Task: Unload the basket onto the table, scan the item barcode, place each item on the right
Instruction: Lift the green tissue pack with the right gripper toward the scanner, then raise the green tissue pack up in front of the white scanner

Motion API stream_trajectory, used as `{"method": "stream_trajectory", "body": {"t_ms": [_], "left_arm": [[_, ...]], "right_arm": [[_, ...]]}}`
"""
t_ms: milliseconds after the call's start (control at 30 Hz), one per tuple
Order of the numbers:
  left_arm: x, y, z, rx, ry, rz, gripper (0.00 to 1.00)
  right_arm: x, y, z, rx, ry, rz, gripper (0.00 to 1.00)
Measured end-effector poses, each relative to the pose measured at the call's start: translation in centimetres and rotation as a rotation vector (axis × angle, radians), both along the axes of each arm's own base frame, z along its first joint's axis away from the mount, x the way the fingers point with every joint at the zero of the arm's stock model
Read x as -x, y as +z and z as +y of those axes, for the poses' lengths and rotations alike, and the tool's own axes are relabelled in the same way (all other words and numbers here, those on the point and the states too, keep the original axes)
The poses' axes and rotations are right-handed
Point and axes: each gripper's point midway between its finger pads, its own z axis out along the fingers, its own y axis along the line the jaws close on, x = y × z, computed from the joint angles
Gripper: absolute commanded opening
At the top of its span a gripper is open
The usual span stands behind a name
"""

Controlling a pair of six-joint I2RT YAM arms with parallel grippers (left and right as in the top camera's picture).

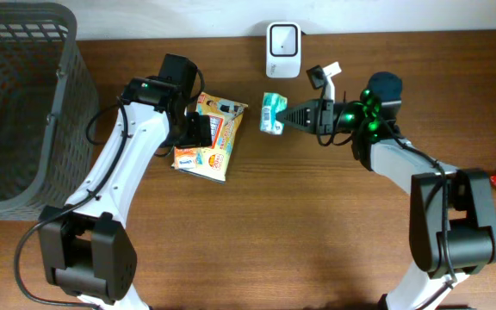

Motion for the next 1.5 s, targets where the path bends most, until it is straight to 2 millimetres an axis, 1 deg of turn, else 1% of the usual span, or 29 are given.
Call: {"method": "stream_trajectory", "body": {"t_ms": [167, 567, 800, 967, 1067, 1167, 1233, 1267, 1300, 1367, 1400, 1433, 1500], "left_arm": [[0.0, 0.0, 0.0, 0.000, 0.000, 0.000, 0.99], [0.0, 0.0, 0.0, 0.000, 0.000, 0.000, 0.99], [0.0, 0.0, 0.0, 0.000, 0.000, 0.000, 0.99], [0.0, 0.0, 0.0, 0.000, 0.000, 0.001, 0.99], [0.0, 0.0, 0.0, -0.001, 0.000, 0.001, 0.99], [0.2, 0.0, 0.0, -0.002, 0.000, 0.007, 0.99], [0.3, -0.1, 0.1, -0.003, 0.000, 0.011, 0.99], [0.3, -0.1, 0.1, -0.003, 0.000, 0.011, 0.99], [0.3, -0.1, 0.1, -0.003, 0.000, 0.012, 0.99], [0.3, -0.1, 0.1, -0.003, 0.000, 0.012, 0.99], [0.3, -0.1, 0.1, -0.004, 0.000, 0.011, 0.99], [0.3, -0.1, 0.1, -0.004, 0.000, 0.012, 0.99], [0.2, -0.1, 0.0, -0.002, 0.000, 0.009, 0.99]], "right_arm": [[0.3, 0.0, 0.0, -0.001, 0.015, 0.015, 0.04], [0.2, 0.0, 0.0, -0.001, 0.010, 0.040, 0.04], [-1.7, -0.2, -0.1, -0.005, -0.101, 0.165, 0.04], [-3.5, -1.9, -0.5, 0.012, -0.221, 0.310, 0.04], [-4.3, -3.8, -0.8, 0.050, -0.293, 0.408, 0.04], [-4.2, -7.2, -1.4, 0.134, -0.363, 0.541, 0.04], [-3.4, -10.6, -2.2, 0.238, -0.428, 0.640, 0.04], [-3.0, -11.6, -2.5, 0.277, -0.445, 0.660, 0.04], [-2.4, -13.1, -3.1, 0.341, -0.471, 0.688, 0.04], [-1.2, -15.2, -4.1, 0.456, -0.505, 0.737, 0.04], [-0.4, -16.1, -4.9, 0.539, -0.524, 0.765, 0.04], [0.3, -16.6, -5.7, 0.618, -0.537, 0.776, 0.04], [1.4, -16.5, -7.3, 0.792, -0.552, 0.785, 0.04]]}}
